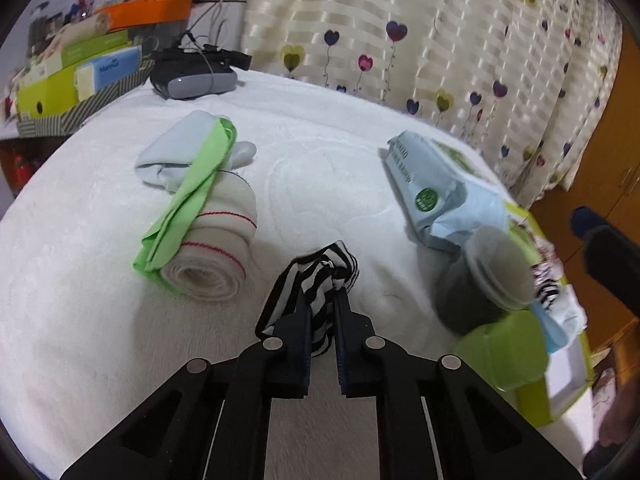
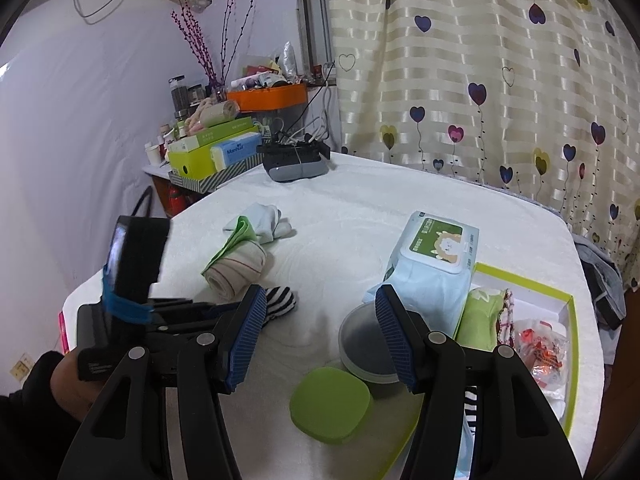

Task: Organize soft objects
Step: 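Grasp the green cloth with the right gripper while the left holds the striped sock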

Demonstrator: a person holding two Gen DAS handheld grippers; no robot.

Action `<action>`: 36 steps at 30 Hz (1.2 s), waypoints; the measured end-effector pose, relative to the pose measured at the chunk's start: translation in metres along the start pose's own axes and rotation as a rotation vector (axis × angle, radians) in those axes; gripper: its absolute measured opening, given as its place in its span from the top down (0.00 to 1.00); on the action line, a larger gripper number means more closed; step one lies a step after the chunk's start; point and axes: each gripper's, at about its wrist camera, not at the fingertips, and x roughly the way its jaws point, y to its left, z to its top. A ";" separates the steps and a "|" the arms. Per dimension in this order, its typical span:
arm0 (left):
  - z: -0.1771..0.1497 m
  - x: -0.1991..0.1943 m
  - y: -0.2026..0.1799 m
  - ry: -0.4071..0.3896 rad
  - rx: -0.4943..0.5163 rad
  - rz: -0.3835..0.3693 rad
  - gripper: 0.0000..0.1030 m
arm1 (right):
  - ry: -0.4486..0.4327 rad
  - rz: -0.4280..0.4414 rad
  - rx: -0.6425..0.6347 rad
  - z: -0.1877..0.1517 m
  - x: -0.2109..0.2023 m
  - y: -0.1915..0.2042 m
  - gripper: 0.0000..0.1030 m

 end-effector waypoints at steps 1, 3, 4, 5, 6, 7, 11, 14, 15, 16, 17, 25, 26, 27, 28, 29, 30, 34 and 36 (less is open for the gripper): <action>-0.001 -0.006 0.000 -0.011 -0.005 -0.010 0.91 | 0.001 -0.001 -0.001 0.001 0.000 0.000 0.44; -0.004 -0.017 0.003 -0.026 -0.018 -0.029 0.91 | 0.000 0.001 -0.002 0.003 0.001 0.001 0.44; -0.006 -0.024 0.005 -0.035 -0.025 -0.038 0.91 | 0.000 0.001 -0.005 0.003 0.001 0.003 0.44; -0.008 -0.029 0.007 -0.040 -0.029 -0.037 0.91 | 0.000 0.002 -0.007 0.004 0.001 0.004 0.44; -0.010 -0.034 0.008 -0.045 -0.033 -0.035 0.91 | 0.001 0.005 -0.009 0.005 0.003 0.006 0.44; -0.012 -0.040 0.011 -0.052 -0.037 -0.035 0.91 | 0.003 0.007 -0.010 0.005 0.004 0.009 0.44; -0.015 -0.057 0.021 -0.085 -0.054 -0.021 0.91 | 0.012 0.028 -0.022 0.008 0.013 0.023 0.44; -0.016 -0.065 0.033 -0.102 -0.076 -0.018 0.91 | 0.031 0.047 -0.036 0.011 0.024 0.034 0.44; -0.017 -0.068 0.037 -0.111 -0.086 -0.012 0.91 | 0.038 0.051 -0.039 0.012 0.028 0.037 0.44; -0.017 -0.070 0.041 -0.116 -0.095 -0.010 0.91 | 0.043 0.055 -0.042 0.014 0.032 0.039 0.44; -0.019 -0.072 0.045 -0.119 -0.102 -0.009 0.91 | 0.048 0.060 -0.044 0.015 0.036 0.041 0.44; -0.022 -0.085 0.084 -0.154 -0.177 0.026 0.91 | 0.098 0.106 -0.061 0.026 0.074 0.070 0.44; -0.022 -0.086 0.089 -0.157 -0.185 0.029 0.91 | 0.105 0.111 -0.066 0.027 0.080 0.075 0.44; -0.023 -0.088 0.095 -0.162 -0.194 0.037 0.91 | 0.116 0.114 -0.073 0.028 0.088 0.079 0.44; -0.023 -0.088 0.099 -0.164 -0.201 0.041 0.91 | 0.124 0.114 -0.077 0.028 0.093 0.082 0.44; -0.022 -0.088 0.103 -0.164 -0.206 0.043 0.91 | 0.131 0.116 -0.082 0.029 0.100 0.086 0.44; -0.023 -0.088 0.108 -0.164 -0.214 0.047 0.91 | 0.135 0.116 -0.085 0.030 0.104 0.088 0.44; -0.025 -0.089 0.119 -0.163 -0.230 0.050 0.91 | 0.169 0.103 -0.088 0.036 0.135 0.097 0.44; -0.026 -0.090 0.123 -0.166 -0.235 0.051 0.91 | 0.188 0.095 -0.081 0.038 0.149 0.099 0.44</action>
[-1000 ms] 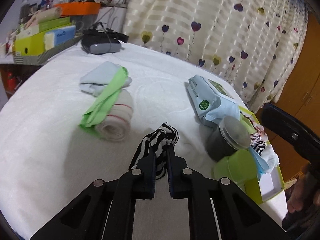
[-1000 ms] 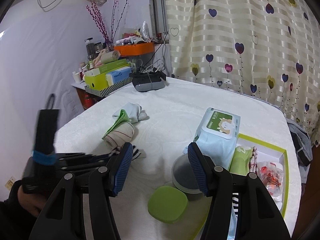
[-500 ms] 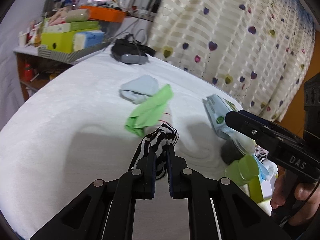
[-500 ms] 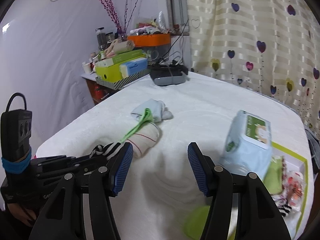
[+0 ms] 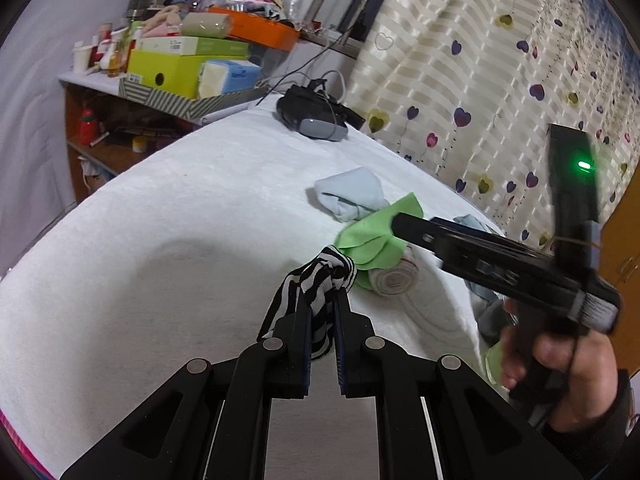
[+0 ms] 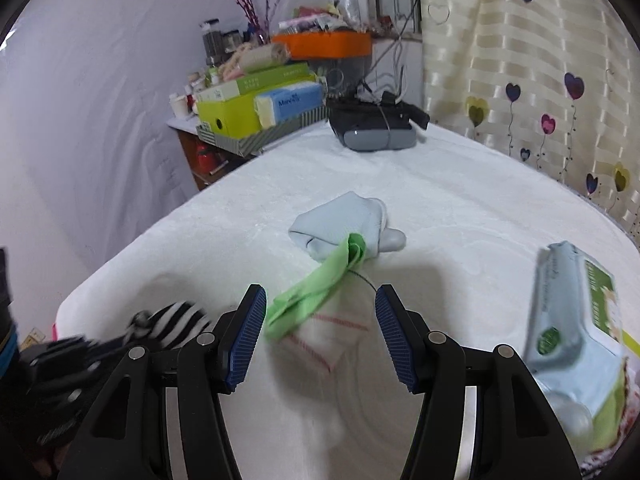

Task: Organize soft objects

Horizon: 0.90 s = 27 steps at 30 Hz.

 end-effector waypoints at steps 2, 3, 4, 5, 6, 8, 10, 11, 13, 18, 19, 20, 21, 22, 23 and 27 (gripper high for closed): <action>0.000 -0.001 0.004 -0.003 -0.005 0.001 0.91 | 0.017 -0.004 0.002 0.003 0.009 0.002 0.44; 0.000 -0.001 0.006 -0.005 -0.009 0.002 0.91 | 0.019 -0.005 0.000 0.004 0.014 0.004 0.44; 0.001 -0.001 0.008 -0.007 -0.014 0.003 0.91 | 0.018 -0.005 -0.004 0.005 0.015 0.004 0.44; 0.001 -0.001 0.009 -0.008 -0.017 0.004 0.91 | 0.018 -0.014 -0.014 0.006 0.017 0.007 0.48; 0.001 -0.001 0.012 -0.009 -0.022 0.006 0.91 | 0.020 -0.024 -0.025 0.006 0.019 0.009 0.61; 0.001 0.000 0.013 -0.007 -0.027 0.006 0.91 | 0.020 -0.048 -0.052 0.006 0.021 0.013 0.75; 0.001 0.002 0.014 -0.004 -0.030 0.003 0.91 | 0.019 -0.045 -0.056 0.007 0.019 0.012 0.96; 0.001 0.002 0.014 -0.003 -0.030 0.001 0.91 | 0.021 -0.035 -0.055 0.007 0.018 0.012 0.98; 0.001 0.001 0.013 -0.007 -0.030 0.002 0.91 | 0.013 -0.002 -0.053 0.006 0.014 0.012 0.98; 0.001 -0.003 0.008 -0.022 -0.025 0.000 0.91 | -0.069 0.073 -0.063 0.007 -0.017 0.019 0.98; 0.002 -0.004 0.007 -0.024 -0.024 -0.001 0.91 | -0.091 0.085 -0.070 0.009 -0.027 0.022 0.98; 0.002 -0.006 0.005 -0.029 -0.022 -0.003 0.91 | -0.106 0.090 -0.076 0.009 -0.034 0.024 0.98; 0.003 -0.008 0.003 -0.034 -0.018 -0.003 0.91 | -0.127 0.100 -0.080 0.009 -0.044 0.025 0.98; 0.003 -0.010 0.001 -0.037 -0.014 -0.004 0.91 | -0.141 0.104 -0.081 0.010 -0.051 0.027 0.98; 0.004 -0.012 -0.002 -0.042 -0.009 -0.008 0.91 | -0.153 0.106 -0.082 0.009 -0.058 0.027 0.98; 0.004 -0.021 -0.018 -0.058 0.017 -0.032 0.91 | -0.189 0.117 -0.080 0.002 -0.083 0.025 0.98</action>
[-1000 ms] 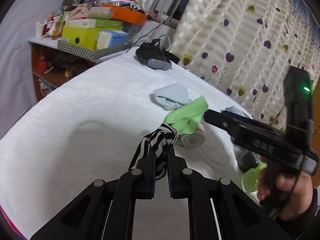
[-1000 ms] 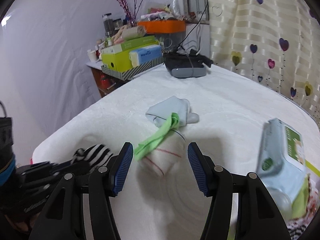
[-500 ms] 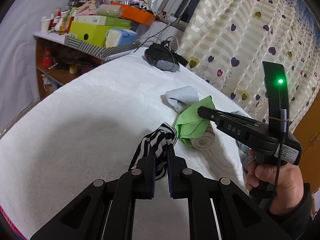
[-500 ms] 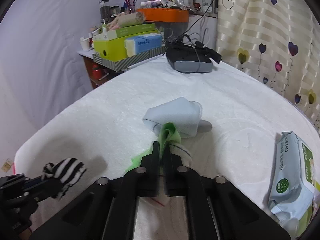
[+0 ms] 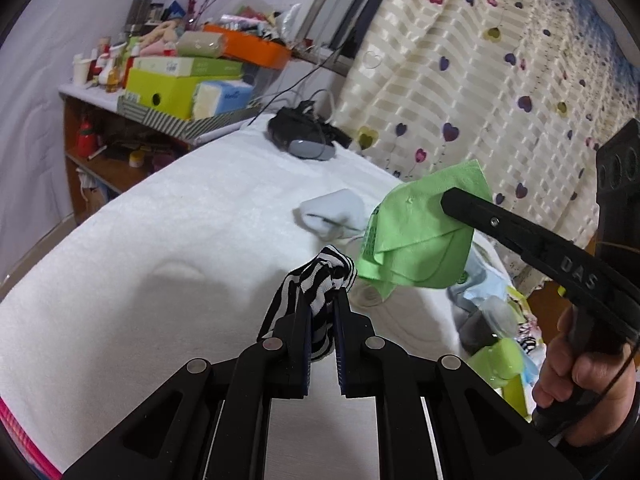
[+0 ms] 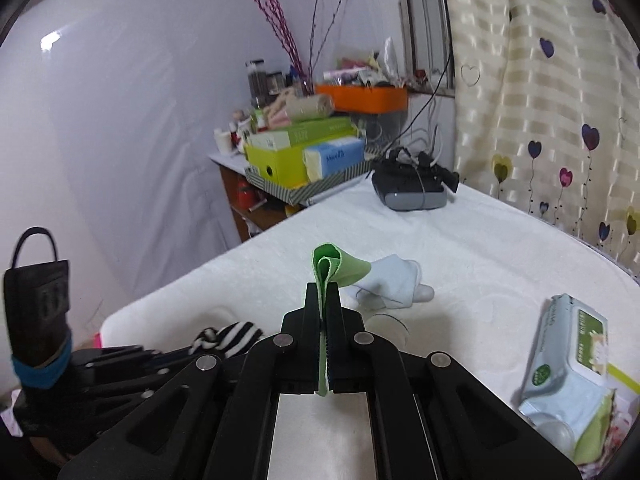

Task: Organize soft objects

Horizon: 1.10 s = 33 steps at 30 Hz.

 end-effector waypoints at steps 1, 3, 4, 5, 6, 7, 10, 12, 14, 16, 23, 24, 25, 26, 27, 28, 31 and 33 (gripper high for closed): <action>0.000 -0.001 -0.004 -0.001 0.008 -0.007 0.91 | -0.006 -0.001 0.001 -0.001 -0.006 0.000 0.98; -0.001 -0.003 -0.013 -0.002 0.023 -0.020 0.91 | -0.019 0.000 0.007 -0.005 -0.019 -0.002 0.98; -0.002 -0.004 -0.019 -0.002 0.033 -0.027 0.91 | -0.024 -0.002 0.010 -0.007 -0.025 -0.003 0.98; -0.002 -0.004 -0.023 -0.002 0.040 -0.032 0.91 | -0.028 -0.005 0.012 -0.009 -0.031 -0.004 0.98; -0.003 -0.005 -0.029 0.000 0.050 -0.040 0.91 | -0.034 -0.010 0.015 -0.012 -0.037 -0.005 0.98; -0.004 -0.005 -0.033 0.002 0.057 -0.046 0.91 | -0.037 -0.013 0.019 -0.013 -0.043 -0.007 0.98; -0.007 -0.007 -0.047 0.007 0.077 -0.062 0.91 | -0.046 -0.020 0.030 -0.020 -0.057 -0.011 0.98; -0.010 -0.009 -0.056 0.012 0.093 -0.072 0.91 | -0.049 -0.021 0.039 -0.025 -0.064 -0.015 0.98; -0.012 -0.011 -0.066 0.015 0.109 -0.085 0.91 | -0.055 -0.025 0.051 -0.031 -0.075 -0.020 0.98; -0.012 -0.011 -0.075 0.015 0.124 -0.095 0.91 | -0.067 -0.030 0.061 -0.035 -0.085 -0.024 0.98; -0.017 -0.017 -0.111 0.007 0.173 -0.147 0.91 | -0.116 -0.068 0.086 -0.042 -0.120 -0.038 0.98; -0.018 -0.018 -0.116 0.006 0.179 -0.156 0.91 | -0.122 -0.074 0.094 -0.044 -0.126 -0.041 0.98; -0.019 -0.018 -0.122 0.005 0.186 -0.164 0.91 | -0.125 -0.078 0.098 -0.045 -0.128 -0.043 0.98; -0.019 -0.018 -0.125 0.007 0.190 -0.169 0.91 | -0.127 -0.083 0.102 -0.046 -0.131 -0.046 0.98; -0.021 -0.018 -0.130 0.011 0.198 -0.178 0.91 | -0.130 -0.091 0.108 -0.048 -0.135 -0.048 0.98; -0.022 -0.018 -0.134 0.014 0.204 -0.183 0.91 | -0.132 -0.095 0.112 -0.049 -0.137 -0.049 0.98; -0.027 -0.018 -0.145 0.024 0.219 -0.199 0.91 | -0.138 -0.106 0.122 -0.053 -0.146 -0.054 0.98; -0.029 -0.020 -0.150 0.027 0.230 -0.210 0.91 | -0.140 -0.113 0.125 -0.056 -0.151 -0.056 0.98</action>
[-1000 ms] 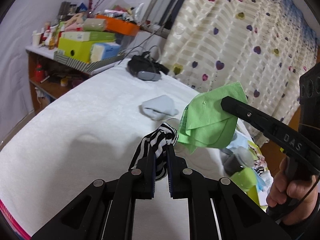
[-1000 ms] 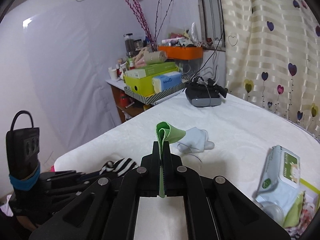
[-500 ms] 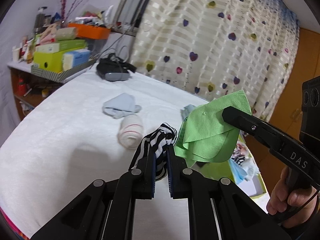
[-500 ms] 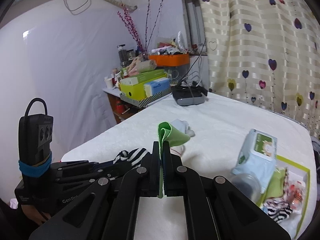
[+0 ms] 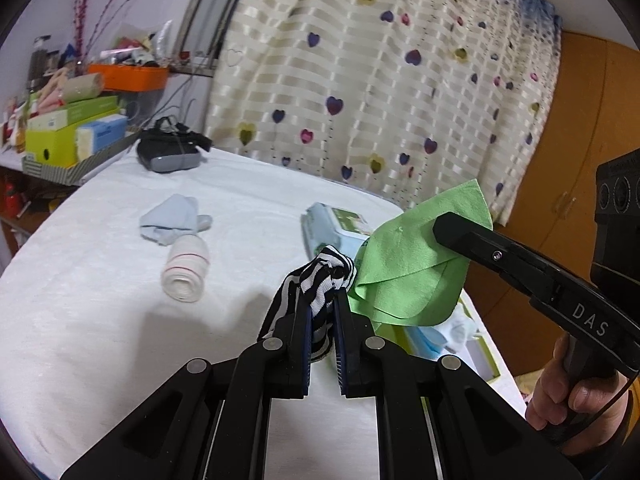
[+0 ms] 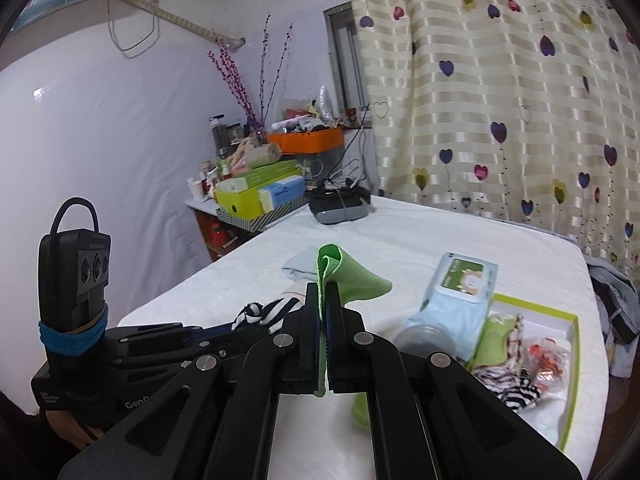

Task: Organize soft objects

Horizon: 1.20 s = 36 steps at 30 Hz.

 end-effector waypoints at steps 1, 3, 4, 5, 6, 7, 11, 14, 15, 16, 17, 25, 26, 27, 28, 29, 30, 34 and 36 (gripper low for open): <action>0.000 0.000 -0.003 0.001 0.005 -0.005 0.91 | -0.003 -0.005 0.002 -0.001 -0.004 -0.001 0.98; -0.001 -0.001 -0.008 0.002 0.015 -0.018 0.91 | -0.008 -0.009 0.006 -0.003 -0.010 -0.004 0.98; -0.001 -0.001 -0.011 0.004 0.020 -0.024 0.91 | -0.013 -0.013 0.009 -0.003 -0.013 -0.005 0.98; -0.001 -0.001 -0.013 0.004 0.023 -0.028 0.91 | -0.017 -0.016 0.009 -0.003 -0.016 -0.005 0.98; 0.000 -0.001 -0.016 0.006 0.029 -0.036 0.91 | -0.019 -0.019 0.008 -0.003 -0.019 -0.005 0.98; 0.000 -0.001 -0.018 0.006 0.032 -0.041 0.91 | -0.024 -0.023 0.005 -0.004 -0.023 -0.005 0.98; -0.002 0.000 -0.030 0.013 0.053 -0.068 0.91 | -0.032 -0.041 0.014 -0.006 -0.032 -0.011 0.98; -0.004 0.002 -0.039 0.022 0.068 -0.088 0.91 | -0.039 -0.058 0.025 -0.009 -0.040 -0.016 0.98; -0.005 0.002 -0.041 0.026 0.073 -0.095 0.91 | -0.041 -0.063 0.028 -0.010 -0.043 -0.018 0.98; -0.005 0.003 -0.044 0.029 0.077 -0.101 0.91 | -0.045 -0.071 0.031 -0.011 -0.047 -0.020 0.98; -0.006 0.003 -0.047 0.032 0.083 -0.108 0.91 | -0.048 -0.077 0.032 -0.012 -0.049 -0.022 0.98; -0.011 0.009 -0.074 0.052 0.124 -0.168 0.91 | -0.076 -0.141 0.062 -0.018 -0.076 -0.040 0.98; -0.012 0.010 -0.077 0.056 0.129 -0.174 0.91 | -0.080 -0.148 0.066 -0.019 -0.079 -0.042 0.98; -0.012 0.011 -0.080 0.059 0.134 -0.179 0.91 | -0.083 -0.152 0.070 -0.020 -0.082 -0.044 0.98; -0.013 0.012 -0.082 0.063 0.138 -0.184 0.91 | -0.086 -0.160 0.076 -0.021 -0.085 -0.047 0.98; -0.013 0.013 -0.085 0.067 0.142 -0.190 0.91 | -0.087 -0.165 0.079 -0.022 -0.087 -0.048 0.98; -0.014 0.015 -0.089 0.072 0.145 -0.196 0.91 | -0.090 -0.171 0.083 -0.023 -0.089 -0.050 0.98; -0.017 0.022 -0.100 0.090 0.161 -0.213 0.91 | -0.098 -0.193 0.101 -0.027 -0.099 -0.059 0.98; -0.019 0.025 -0.105 0.099 0.168 -0.222 0.91 | -0.101 -0.203 0.109 -0.030 -0.103 -0.063 0.98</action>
